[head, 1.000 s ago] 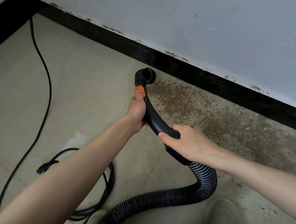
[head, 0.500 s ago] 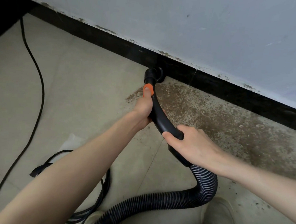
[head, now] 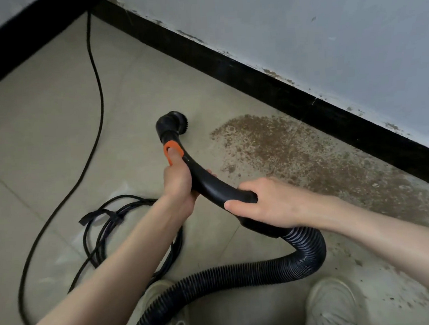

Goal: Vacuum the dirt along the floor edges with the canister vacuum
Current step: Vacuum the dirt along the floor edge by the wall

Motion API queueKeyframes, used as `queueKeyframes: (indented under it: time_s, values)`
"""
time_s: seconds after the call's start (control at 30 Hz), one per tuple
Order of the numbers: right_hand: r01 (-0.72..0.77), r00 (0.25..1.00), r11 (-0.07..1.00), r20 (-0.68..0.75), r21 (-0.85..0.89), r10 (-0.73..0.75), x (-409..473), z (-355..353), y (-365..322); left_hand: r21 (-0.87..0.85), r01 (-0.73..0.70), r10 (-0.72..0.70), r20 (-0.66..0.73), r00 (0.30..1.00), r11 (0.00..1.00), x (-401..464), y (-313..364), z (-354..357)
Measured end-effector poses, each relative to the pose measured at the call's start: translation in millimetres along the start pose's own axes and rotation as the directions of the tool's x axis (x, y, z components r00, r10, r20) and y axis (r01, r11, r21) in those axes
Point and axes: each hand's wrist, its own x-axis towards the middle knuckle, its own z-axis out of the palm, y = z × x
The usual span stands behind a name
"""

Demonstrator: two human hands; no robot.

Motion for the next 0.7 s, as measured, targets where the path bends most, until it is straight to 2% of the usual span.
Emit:
queueKeyframes:
  time_s: [0.1, 0.33, 0.47, 0.7]
  values:
    - [-0.011, 0.996, 1.000, 0.086, 0.007, 0.011, -8, 8, -2, -0.044, 0.060, -0.062, -0.042, 0.997, 0.997, -10, -14, -12]
    - [-0.051, 0.963, 0.996, 0.267, 0.072, 0.030, -27, 21, 12, 0.024, 0.127, -0.127, -0.018, 0.992, 0.992, -28, -45, -15]
    - [-0.038, 0.963, 0.994, 0.270, 0.099, 0.009, -32, 21, 21, 0.061, 0.131, -0.131, -0.011, 0.991, 0.989, -31, -49, -10]
    - [-0.047, 0.984, 0.993, 0.176, 0.112, 0.027, -28, 19, 25, 0.113, 0.113, -0.118, 0.040, 0.992, 0.987, -27, -37, 7]
